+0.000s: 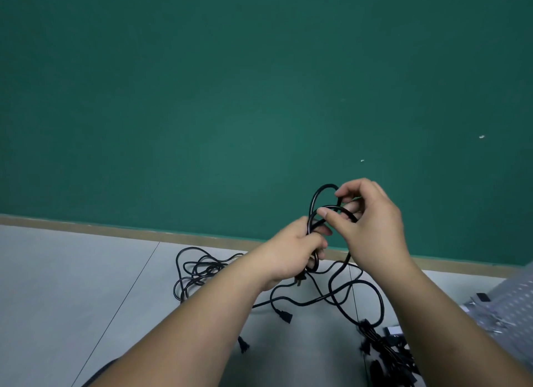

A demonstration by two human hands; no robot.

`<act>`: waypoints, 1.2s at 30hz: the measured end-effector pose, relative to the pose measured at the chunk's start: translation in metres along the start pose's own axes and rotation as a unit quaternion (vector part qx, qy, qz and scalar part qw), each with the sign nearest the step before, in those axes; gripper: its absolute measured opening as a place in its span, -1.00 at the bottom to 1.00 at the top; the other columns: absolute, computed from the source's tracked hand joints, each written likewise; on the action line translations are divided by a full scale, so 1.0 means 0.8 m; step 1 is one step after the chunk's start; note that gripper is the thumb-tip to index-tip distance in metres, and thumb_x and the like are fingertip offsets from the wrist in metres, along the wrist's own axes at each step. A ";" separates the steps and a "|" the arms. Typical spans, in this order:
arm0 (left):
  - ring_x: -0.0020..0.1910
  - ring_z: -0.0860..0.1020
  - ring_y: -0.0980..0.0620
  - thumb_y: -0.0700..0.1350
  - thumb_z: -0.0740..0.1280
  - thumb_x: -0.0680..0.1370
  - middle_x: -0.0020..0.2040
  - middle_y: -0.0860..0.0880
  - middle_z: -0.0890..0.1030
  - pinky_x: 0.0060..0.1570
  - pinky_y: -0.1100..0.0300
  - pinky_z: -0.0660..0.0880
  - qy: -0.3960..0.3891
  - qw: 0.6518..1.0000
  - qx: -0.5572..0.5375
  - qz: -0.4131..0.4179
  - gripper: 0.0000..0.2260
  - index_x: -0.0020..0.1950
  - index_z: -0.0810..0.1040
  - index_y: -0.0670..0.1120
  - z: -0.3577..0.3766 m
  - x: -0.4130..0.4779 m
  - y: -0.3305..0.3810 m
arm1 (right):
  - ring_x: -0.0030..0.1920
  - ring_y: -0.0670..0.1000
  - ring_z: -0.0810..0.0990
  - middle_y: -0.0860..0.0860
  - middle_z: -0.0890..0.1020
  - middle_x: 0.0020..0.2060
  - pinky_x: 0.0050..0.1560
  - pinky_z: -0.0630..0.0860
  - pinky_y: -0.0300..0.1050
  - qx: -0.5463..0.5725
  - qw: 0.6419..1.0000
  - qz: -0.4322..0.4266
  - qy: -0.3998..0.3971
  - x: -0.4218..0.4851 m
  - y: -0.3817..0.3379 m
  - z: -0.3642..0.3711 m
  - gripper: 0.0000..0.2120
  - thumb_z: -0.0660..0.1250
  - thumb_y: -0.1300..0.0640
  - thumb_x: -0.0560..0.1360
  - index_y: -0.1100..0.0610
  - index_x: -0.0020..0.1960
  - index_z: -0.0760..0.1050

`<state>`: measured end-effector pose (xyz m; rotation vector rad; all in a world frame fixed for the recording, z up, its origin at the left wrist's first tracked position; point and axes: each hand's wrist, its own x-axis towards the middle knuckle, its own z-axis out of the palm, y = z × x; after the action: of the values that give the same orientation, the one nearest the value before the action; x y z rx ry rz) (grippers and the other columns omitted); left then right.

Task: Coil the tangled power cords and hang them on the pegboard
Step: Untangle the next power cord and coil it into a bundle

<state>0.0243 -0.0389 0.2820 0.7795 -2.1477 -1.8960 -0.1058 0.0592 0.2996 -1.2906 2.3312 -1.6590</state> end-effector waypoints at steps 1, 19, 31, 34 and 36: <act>-0.19 0.53 0.04 -0.18 0.21 0.63 -0.05 -0.06 0.58 -0.15 0.12 0.44 0.011 1.000 -0.022 0.003 -0.86 0.12 0.53 -0.06 0.002 0.001 0.000 | -0.24 -0.11 0.58 -0.09 0.60 -0.08 -0.10 0.48 -0.36 0.014 1.000 0.017 -0.010 0.001 0.001 0.000 -0.68 0.65 0.10 0.43 -0.07 0.04 0.54; 0.20 0.71 -0.17 -0.23 0.15 0.78 0.25 -0.18 0.71 0.30 -0.01 0.61 -0.036 0.988 -0.135 0.059 -0.78 0.37 0.50 -0.23 0.005 -0.002 0.000 | -0.37 0.04 0.72 -0.04 0.70 -0.29 -0.24 0.65 0.02 0.136 0.984 0.107 0.031 0.000 -0.011 -0.004 -0.93 0.52 0.07 0.57 -0.04 -0.01 0.64; -0.23 0.58 -0.05 -0.21 0.20 0.76 -0.12 -0.08 0.57 -0.17 0.07 0.62 -0.161 0.978 -0.132 0.030 -0.81 0.35 0.49 -0.22 -0.004 -0.015 0.005 | -0.38 0.00 0.48 -0.01 0.67 -0.20 -0.28 0.50 -0.09 0.206 0.960 0.152 -0.115 0.008 0.004 -0.013 -0.80 0.31 0.14 0.72 -0.01 0.27 0.64; -0.17 0.65 -0.06 -0.22 0.18 0.77 -0.14 -0.06 0.57 0.03 -0.01 0.67 -0.171 0.980 -0.097 0.028 -0.86 0.20 0.52 -0.19 -0.003 -0.016 0.004 | -0.42 -0.03 0.38 0.02 0.67 -0.28 -0.42 0.36 -0.18 0.172 0.971 0.123 -0.108 0.010 0.006 -0.016 -0.87 0.34 0.12 0.70 -0.01 0.17 0.66; -0.18 0.66 -0.05 -0.21 0.17 0.77 -0.15 -0.06 0.57 0.07 0.00 0.64 -0.144 0.987 -0.071 0.034 -0.85 0.18 0.54 -0.19 -0.003 -0.012 0.000 | -0.42 0.00 0.38 0.03 0.68 -0.27 -0.44 0.34 -0.14 0.176 0.971 0.130 -0.094 0.010 0.007 -0.016 -0.91 0.35 0.12 0.70 0.01 0.13 0.63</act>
<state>0.0335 -0.0363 0.2847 0.4226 -2.1293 -2.2111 -0.1202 0.0645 0.3045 -0.9786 1.8914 -1.6806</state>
